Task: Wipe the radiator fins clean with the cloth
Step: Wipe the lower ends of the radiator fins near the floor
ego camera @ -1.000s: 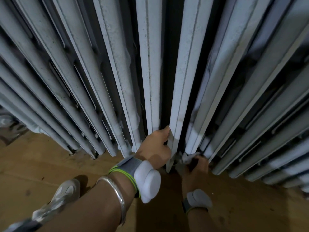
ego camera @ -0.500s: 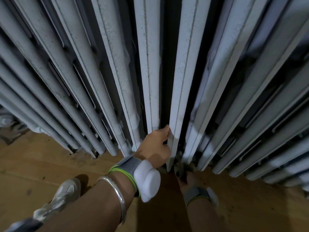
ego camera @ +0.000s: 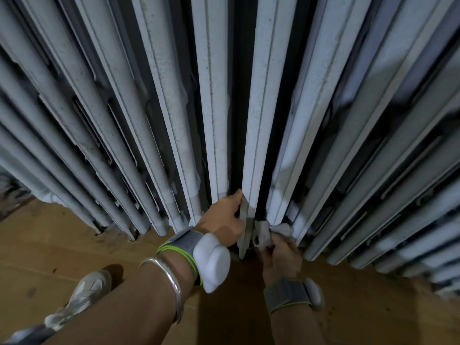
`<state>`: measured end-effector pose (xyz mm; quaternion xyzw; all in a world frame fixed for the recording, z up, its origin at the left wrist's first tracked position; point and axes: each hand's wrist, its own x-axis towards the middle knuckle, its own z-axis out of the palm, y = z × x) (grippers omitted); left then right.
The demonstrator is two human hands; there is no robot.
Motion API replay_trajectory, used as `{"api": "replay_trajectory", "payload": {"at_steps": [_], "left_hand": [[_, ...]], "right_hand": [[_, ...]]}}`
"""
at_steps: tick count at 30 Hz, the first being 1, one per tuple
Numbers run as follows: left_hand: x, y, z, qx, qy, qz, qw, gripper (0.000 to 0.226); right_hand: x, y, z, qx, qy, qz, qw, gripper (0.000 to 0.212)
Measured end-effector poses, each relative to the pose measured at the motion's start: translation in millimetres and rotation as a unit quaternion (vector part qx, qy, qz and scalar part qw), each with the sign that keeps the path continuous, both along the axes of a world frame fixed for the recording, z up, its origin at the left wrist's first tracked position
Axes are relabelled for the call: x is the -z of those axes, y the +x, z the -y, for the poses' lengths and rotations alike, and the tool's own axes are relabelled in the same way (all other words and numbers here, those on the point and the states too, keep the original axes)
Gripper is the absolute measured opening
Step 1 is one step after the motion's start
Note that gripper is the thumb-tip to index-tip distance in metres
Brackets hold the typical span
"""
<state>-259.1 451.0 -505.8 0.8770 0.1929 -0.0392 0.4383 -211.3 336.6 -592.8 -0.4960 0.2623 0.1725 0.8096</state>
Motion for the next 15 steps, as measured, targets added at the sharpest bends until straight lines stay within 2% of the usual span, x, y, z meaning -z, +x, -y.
{"api": "replay_trajectory", "payload": {"at_steps": [1,3,5,7,9,11,15], "left_hand": [[-0.6,-0.8,0.7,-0.001,0.001,-0.002,1.000,0.067],[-1.7,-0.7,0.8,-0.006,0.010,-0.003,1.000,0.068],[-3.0,-0.1,1.1,-0.010,0.015,-0.008,1.000,0.067],[-5.6,-0.2,1.3,-0.015,0.019,-0.013,1.000,0.068],[-7.8,-1.2,3.1,-0.018,0.028,-0.012,0.999,0.067],[-8.9,-2.8,5.3,-0.021,0.030,-0.013,0.999,0.068],[-8.5,-3.6,7.0,-0.021,0.030,-0.030,0.999,0.074]], "right_hand": [[-2.3,-0.4,0.5,0.000,-0.005,0.011,1.000,0.006],[-5.3,1.1,3.5,0.000,0.000,0.046,0.999,0.017],[-8.7,2.8,5.7,-0.008,0.009,0.070,0.997,0.018],[-19.6,-0.2,7.2,0.012,-0.030,0.110,0.993,0.008],[-31.7,-2.6,8.3,0.047,-0.091,0.176,0.979,0.008],[-41.9,-6.1,8.3,0.069,-0.176,0.294,0.937,0.011],[-46.1,-5.3,3.0,0.080,-0.319,0.484,0.811,0.024]]}}
